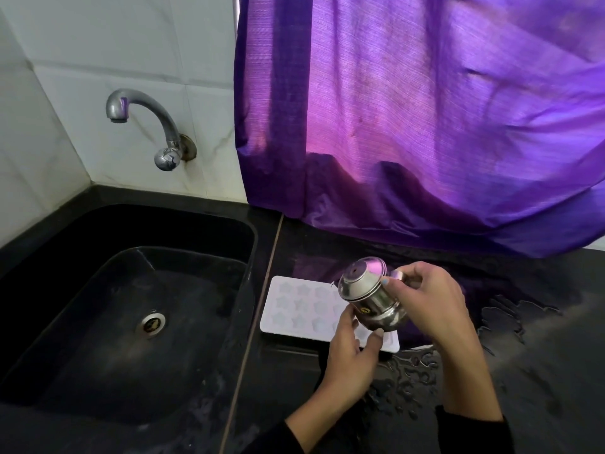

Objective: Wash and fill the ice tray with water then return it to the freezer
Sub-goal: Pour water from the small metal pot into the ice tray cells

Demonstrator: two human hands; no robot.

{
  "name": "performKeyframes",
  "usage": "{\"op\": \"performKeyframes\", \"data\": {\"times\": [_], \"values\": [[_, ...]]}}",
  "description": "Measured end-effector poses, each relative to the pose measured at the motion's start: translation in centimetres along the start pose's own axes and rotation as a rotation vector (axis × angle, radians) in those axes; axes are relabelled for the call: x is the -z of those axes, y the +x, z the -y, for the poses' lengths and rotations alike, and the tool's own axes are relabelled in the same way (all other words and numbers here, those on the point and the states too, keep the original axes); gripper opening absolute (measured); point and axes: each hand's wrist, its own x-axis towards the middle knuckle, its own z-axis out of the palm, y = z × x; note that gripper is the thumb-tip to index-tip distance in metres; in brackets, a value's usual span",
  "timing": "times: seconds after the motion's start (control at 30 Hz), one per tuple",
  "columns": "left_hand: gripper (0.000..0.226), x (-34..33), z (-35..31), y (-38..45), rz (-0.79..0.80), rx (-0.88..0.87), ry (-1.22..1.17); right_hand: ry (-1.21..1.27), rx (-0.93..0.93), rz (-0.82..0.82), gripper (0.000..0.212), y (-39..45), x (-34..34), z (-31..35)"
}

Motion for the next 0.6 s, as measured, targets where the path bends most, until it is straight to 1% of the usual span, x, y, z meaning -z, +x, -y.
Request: {"op": "performKeyframes", "data": {"times": [0.13,0.23,0.5,0.6], "values": [[0.045,0.7,-0.6,-0.1,-0.056,-0.01,-0.031,0.123,-0.005,0.009,0.014,0.1,-0.3,0.1],[0.042,1.1,-0.9,-0.3,-0.081,-0.006,-0.039,0.142,0.01,0.02,0.013,0.2,-0.7,0.4],[0.035,1.4,-0.7,-0.4,-0.116,0.054,-0.08,-0.038,0.036,0.069,0.014,0.1,-1.9,1.8],[0.029,1.4,-0.8,-0.4,-0.112,0.08,-0.09,-0.096,0.041,0.075,0.013,0.0,-2.1,2.2]]}}
